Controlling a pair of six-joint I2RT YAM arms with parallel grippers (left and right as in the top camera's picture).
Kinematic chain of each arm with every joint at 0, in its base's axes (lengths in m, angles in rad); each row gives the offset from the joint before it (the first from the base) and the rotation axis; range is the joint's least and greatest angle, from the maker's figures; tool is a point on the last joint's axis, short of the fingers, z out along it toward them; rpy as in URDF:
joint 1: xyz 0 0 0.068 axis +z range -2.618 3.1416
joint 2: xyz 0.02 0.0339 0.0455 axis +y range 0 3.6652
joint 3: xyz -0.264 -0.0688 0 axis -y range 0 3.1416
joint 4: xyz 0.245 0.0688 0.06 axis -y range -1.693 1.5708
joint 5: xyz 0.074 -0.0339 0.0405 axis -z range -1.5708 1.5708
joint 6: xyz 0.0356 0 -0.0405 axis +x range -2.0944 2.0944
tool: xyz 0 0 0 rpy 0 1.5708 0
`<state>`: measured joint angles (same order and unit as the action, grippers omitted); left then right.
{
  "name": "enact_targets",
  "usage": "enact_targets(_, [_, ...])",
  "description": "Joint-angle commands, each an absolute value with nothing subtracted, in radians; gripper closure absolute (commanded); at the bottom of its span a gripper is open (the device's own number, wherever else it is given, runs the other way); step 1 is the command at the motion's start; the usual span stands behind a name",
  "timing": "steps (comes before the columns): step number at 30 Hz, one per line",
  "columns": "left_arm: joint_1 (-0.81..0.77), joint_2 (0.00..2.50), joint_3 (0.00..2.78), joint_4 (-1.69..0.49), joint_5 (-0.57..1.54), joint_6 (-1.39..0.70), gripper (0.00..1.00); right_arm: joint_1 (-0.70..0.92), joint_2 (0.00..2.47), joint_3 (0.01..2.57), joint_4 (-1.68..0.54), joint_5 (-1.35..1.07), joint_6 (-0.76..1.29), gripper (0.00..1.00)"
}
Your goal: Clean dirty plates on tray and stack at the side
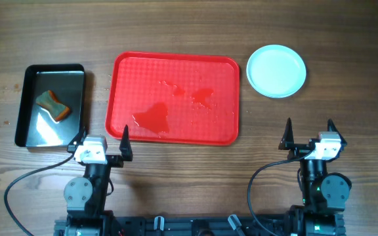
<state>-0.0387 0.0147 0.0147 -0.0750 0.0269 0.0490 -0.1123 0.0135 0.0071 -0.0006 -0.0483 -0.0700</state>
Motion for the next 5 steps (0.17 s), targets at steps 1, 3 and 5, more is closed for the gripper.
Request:
enact_targets(1, [-0.044,0.005,0.006,-0.076,0.029,0.067,0.00,-0.117,0.005,0.005,0.001,-0.053,-0.079,0.00])
enact_targets(3, [-0.044,0.005,0.006,-0.076,0.029,0.067,0.00,-0.117,0.005,0.005,0.001,-0.053,-0.079,0.00])
enact_targets(5, [-0.044,0.005,0.006,-0.076,0.029,0.067,0.00,-0.117,0.005,0.005,0.001,-0.053,-0.078,0.00])
